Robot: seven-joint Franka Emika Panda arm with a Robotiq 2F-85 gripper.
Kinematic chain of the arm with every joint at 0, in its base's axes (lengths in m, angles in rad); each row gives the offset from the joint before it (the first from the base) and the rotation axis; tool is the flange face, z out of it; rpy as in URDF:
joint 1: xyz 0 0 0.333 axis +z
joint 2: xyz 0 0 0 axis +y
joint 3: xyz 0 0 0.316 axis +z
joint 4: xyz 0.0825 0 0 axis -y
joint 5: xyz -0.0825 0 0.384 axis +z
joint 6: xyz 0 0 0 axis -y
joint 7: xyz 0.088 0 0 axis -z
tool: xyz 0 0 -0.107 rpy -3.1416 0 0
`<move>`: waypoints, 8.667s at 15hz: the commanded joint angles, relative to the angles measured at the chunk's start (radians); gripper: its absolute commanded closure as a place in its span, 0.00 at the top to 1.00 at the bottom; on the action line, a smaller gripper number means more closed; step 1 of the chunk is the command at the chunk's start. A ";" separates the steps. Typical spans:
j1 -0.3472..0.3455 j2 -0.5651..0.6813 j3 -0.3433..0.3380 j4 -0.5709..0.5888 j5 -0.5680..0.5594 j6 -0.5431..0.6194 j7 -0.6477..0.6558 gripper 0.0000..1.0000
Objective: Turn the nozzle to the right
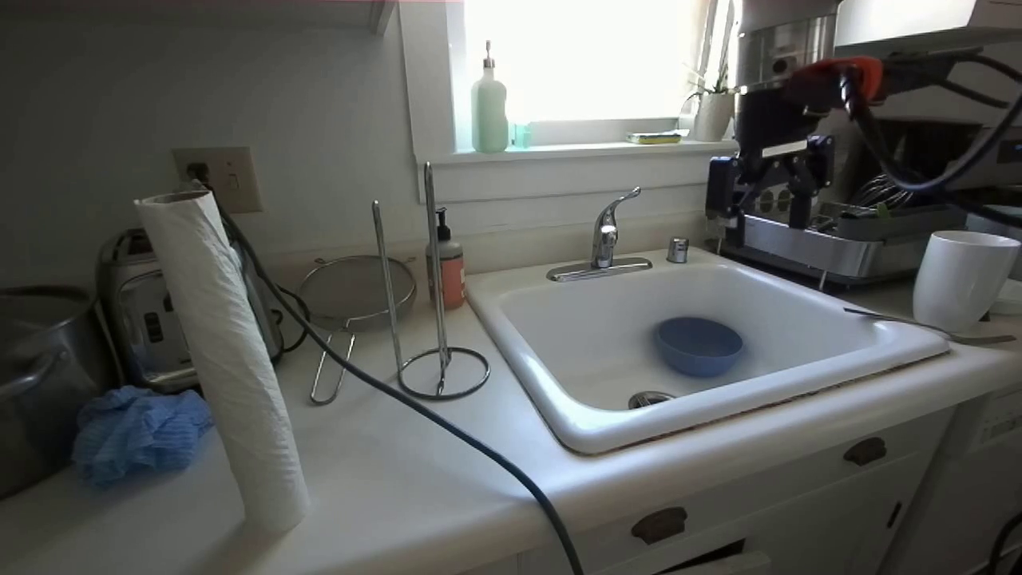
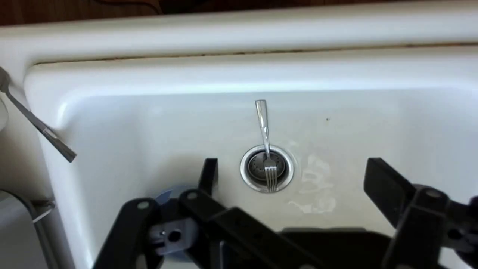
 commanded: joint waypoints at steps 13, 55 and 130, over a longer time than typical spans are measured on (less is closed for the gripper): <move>0.014 0.407 -0.123 0.512 0.064 0.064 0.190 1.00; 0.029 0.287 -0.296 0.162 -0.053 0.151 0.369 1.00; 0.000 0.181 -0.236 0.241 -0.131 -0.030 0.322 0.47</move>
